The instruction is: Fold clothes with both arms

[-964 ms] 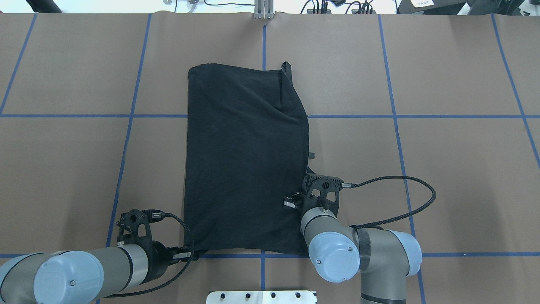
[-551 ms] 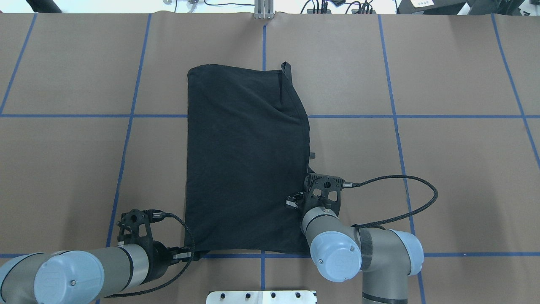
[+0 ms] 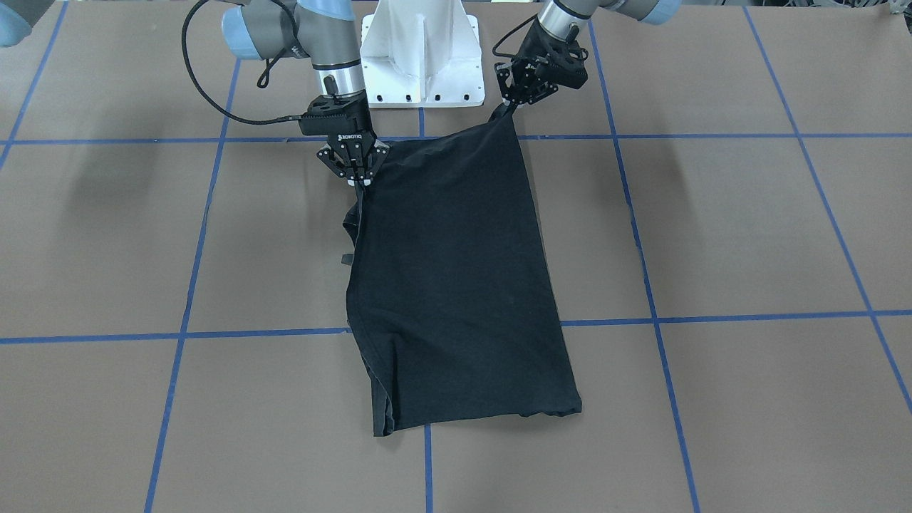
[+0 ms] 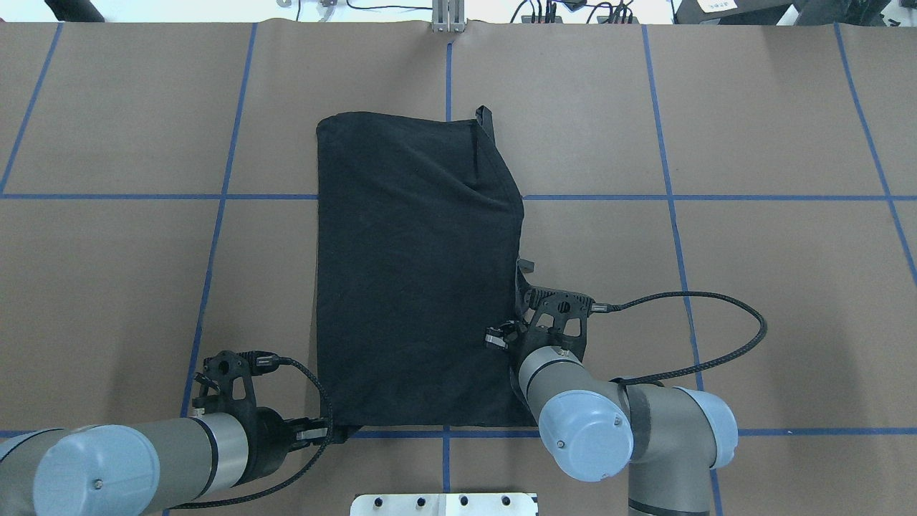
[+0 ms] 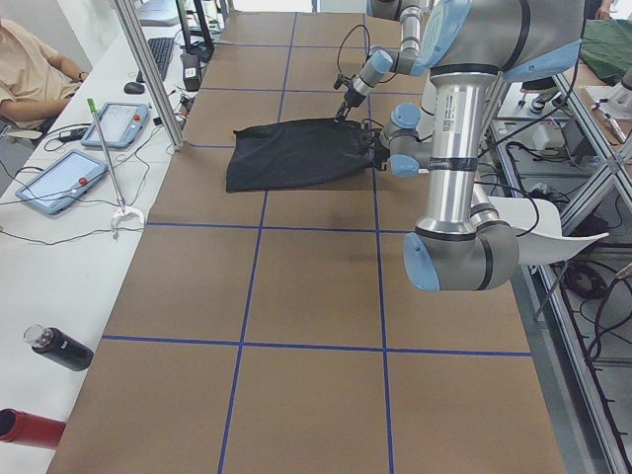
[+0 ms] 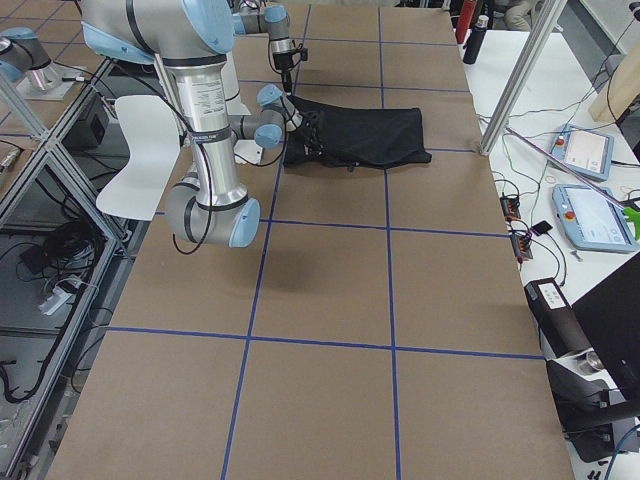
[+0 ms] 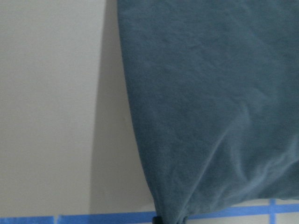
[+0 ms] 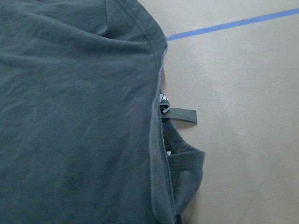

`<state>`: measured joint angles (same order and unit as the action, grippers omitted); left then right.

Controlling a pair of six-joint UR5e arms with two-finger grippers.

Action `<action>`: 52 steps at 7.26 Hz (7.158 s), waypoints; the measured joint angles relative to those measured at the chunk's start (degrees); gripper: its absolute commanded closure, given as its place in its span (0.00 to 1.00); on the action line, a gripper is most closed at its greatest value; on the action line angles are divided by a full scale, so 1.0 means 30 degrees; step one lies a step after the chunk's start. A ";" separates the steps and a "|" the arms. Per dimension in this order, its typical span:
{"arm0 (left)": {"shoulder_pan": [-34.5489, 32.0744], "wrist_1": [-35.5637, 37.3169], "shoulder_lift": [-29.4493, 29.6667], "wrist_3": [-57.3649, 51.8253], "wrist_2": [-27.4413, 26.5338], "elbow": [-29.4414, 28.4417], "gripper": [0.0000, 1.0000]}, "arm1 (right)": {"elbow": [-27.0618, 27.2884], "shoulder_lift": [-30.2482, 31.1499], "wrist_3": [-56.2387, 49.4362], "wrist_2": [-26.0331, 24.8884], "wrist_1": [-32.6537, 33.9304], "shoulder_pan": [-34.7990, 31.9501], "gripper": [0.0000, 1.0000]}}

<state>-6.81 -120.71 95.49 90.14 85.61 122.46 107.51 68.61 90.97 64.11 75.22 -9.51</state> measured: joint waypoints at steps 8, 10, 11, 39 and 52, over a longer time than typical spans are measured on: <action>-0.3086 0.6217 0.3098 -0.2213 0.2496 0.3421 1.00 | 0.3588 0.1507 0.0023 -0.0282 0.0887 0.0495 1.00; -0.6091 0.7622 0.5328 -0.4464 0.3615 0.1510 1.00 | 0.2903 -0.0147 -0.0029 -0.0162 0.2463 -0.0639 1.00; -0.7626 0.7851 0.5869 -0.5524 0.4373 0.0799 1.00 | 0.2635 -0.0642 -0.0062 0.0000 0.2913 -0.1182 1.00; -1.5059 -0.1387 0.6432 -1.7184 0.8432 -1.0794 0.00 | -1.1498 -1.1964 -0.3566 0.3106 0.6209 -0.3890 0.13; -1.4988 -0.1395 0.6414 -1.7156 0.8379 -1.0904 0.00 | -1.0561 -1.1243 -0.3728 0.2656 0.6977 -0.3751 1.00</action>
<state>-51.77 -124.89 114.73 38.67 110.74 89.75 75.83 34.88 79.78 72.08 96.15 -20.77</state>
